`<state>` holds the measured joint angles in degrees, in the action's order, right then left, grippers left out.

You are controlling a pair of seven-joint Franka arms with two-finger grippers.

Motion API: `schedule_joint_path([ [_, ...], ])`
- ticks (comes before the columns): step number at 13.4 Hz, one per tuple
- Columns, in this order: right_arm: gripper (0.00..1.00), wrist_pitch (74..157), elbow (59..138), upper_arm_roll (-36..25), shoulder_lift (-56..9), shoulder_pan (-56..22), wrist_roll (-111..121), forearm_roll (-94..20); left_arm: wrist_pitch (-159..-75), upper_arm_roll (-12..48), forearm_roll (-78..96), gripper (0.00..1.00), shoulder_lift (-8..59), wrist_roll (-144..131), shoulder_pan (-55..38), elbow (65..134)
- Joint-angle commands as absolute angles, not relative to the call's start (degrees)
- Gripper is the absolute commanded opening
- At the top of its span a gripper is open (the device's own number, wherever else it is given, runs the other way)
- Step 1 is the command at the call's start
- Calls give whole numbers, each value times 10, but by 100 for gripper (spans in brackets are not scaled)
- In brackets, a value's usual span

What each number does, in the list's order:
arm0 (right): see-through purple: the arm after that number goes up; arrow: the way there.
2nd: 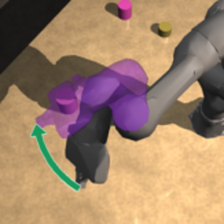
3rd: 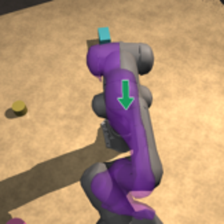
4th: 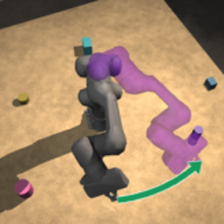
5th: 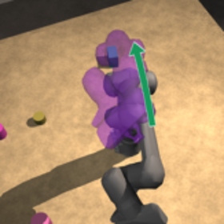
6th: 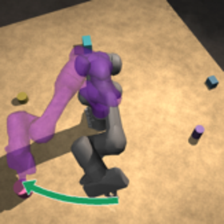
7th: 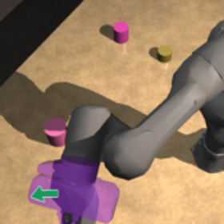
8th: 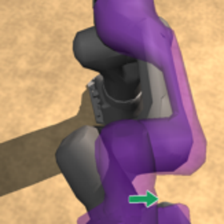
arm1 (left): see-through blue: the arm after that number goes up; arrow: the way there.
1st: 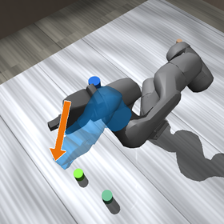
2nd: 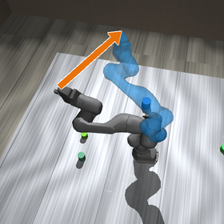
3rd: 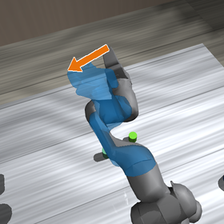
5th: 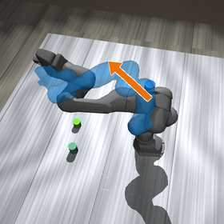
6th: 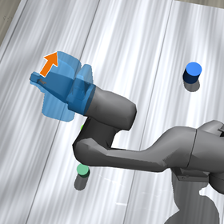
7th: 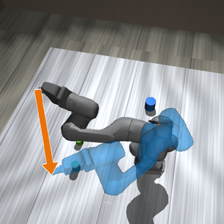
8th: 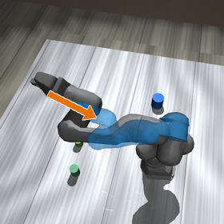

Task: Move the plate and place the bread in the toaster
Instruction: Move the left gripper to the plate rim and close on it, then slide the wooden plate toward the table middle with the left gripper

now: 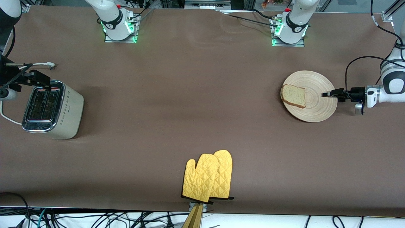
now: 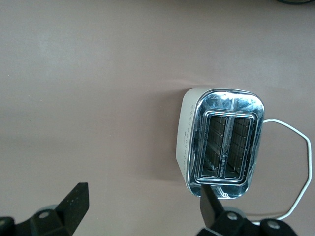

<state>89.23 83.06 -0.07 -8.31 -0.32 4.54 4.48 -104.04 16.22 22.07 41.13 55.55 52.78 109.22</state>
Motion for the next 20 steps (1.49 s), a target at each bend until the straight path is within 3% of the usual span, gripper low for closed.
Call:
schedule_joint_path([
  [1,100,888,817,1,-88,-2,40,42,-1064,165,230,3,418,564,533,1093],
  [7,100,888,817,1,-88,-1,40,42,-1065,173,231,0,413,563,531,1088],
  [20,100,888,817,-2,-88,3,46,43,-1025,288,366,0,411,463,506,1085],
])
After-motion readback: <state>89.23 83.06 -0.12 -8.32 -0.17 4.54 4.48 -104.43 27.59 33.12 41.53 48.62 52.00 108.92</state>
